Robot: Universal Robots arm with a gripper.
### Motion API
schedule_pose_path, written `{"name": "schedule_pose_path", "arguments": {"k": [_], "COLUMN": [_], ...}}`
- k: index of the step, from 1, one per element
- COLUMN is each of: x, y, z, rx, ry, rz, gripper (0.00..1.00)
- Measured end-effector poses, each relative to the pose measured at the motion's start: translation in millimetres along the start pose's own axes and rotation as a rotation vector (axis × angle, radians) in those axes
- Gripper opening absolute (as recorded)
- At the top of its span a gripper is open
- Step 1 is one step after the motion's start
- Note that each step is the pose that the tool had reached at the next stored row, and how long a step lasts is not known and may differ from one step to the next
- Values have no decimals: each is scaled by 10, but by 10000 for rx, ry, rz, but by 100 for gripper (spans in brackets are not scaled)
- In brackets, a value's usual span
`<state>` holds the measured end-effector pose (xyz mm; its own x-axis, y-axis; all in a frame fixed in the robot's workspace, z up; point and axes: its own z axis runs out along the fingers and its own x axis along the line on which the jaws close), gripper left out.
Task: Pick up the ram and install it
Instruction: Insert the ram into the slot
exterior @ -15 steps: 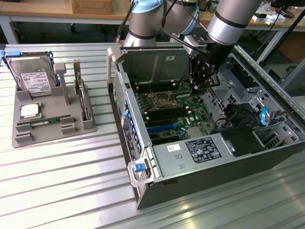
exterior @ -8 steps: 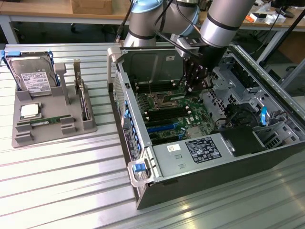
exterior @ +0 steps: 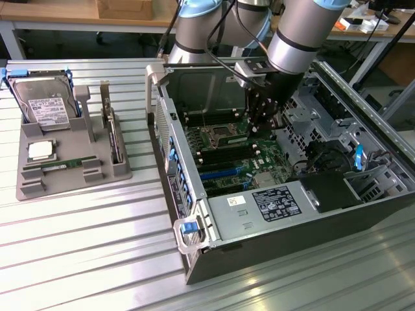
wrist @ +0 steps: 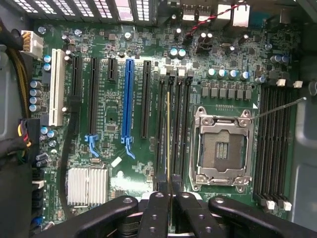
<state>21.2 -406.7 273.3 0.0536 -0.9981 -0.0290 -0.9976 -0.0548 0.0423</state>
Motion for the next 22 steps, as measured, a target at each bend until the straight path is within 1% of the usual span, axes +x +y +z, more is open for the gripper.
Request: {"name": "schedule_pose_path", "arguments": {"k": [1,2,4,5,6,7,9,10,13,20,22], "x": [-1,-1,1,0,0,0,-3,-3,-3,-20,-20], "y": [27,45,44,50,55,68,121,133,135,157,177], "z": [36,76,117,122,124,132,156,171,227,297,320], "rx": [0,0,7,8,11,13,13,14,14,14,14], "ry": [6,27,77,143,285,391,390,390,389,385,386], "rz": [7,68,433,487,500,516,569,585,609,714,715], "gripper": [12,12,12,12,12,12,12,12,12,12,12]}}
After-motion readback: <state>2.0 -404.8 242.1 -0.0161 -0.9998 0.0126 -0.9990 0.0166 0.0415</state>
